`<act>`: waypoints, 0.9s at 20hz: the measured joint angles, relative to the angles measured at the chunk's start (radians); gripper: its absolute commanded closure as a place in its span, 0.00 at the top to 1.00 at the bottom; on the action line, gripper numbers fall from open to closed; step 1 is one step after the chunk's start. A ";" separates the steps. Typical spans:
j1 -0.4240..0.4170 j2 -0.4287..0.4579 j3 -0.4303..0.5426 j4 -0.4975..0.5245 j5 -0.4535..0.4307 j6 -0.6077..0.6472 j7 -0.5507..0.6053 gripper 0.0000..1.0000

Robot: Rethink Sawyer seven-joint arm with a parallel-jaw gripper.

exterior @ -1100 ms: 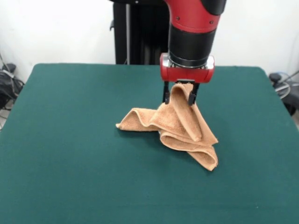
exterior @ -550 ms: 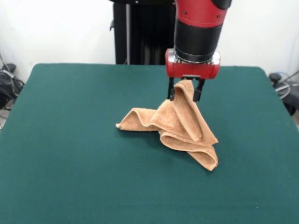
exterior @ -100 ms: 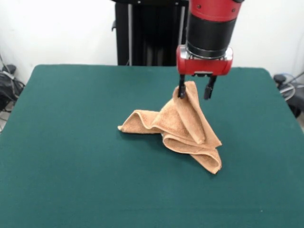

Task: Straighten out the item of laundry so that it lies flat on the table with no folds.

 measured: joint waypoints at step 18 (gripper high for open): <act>-0.026 0.002 0.000 0.006 0.005 -0.076 0.000 1.00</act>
